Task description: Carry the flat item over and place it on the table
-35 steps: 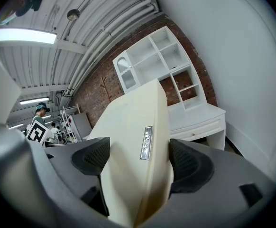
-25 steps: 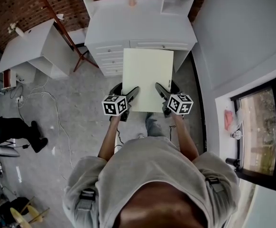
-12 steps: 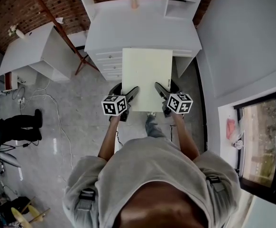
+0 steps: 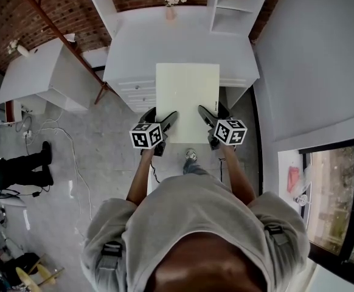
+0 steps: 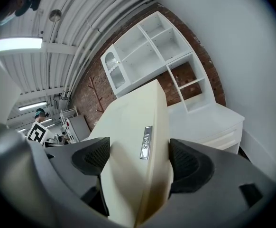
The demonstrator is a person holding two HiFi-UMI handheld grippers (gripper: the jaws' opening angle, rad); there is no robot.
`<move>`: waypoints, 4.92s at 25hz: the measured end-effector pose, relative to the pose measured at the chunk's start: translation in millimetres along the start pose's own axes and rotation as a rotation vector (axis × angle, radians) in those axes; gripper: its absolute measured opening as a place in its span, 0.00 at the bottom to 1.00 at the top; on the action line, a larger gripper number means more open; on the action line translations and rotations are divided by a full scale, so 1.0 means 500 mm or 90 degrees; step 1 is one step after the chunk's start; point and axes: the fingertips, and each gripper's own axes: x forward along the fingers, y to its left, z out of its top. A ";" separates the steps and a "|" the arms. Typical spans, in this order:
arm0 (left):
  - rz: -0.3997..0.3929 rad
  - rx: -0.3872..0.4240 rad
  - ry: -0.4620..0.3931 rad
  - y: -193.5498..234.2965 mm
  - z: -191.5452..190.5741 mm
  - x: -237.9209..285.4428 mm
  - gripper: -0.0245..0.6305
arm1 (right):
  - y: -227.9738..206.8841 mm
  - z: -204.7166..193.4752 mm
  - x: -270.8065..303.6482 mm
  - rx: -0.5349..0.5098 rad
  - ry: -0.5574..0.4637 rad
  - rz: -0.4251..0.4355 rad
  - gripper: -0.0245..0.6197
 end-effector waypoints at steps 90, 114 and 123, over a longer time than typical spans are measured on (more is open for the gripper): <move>-0.045 -0.004 0.004 0.566 0.572 0.650 0.66 | -0.277 0.410 0.883 0.003 -0.013 -0.048 0.65; -0.029 -0.033 0.055 0.550 0.527 0.743 0.66 | -0.382 0.381 0.894 0.037 0.038 -0.057 0.65; 0.004 -0.042 0.063 0.517 0.503 0.775 0.66 | -0.435 0.377 0.887 0.040 0.063 -0.033 0.65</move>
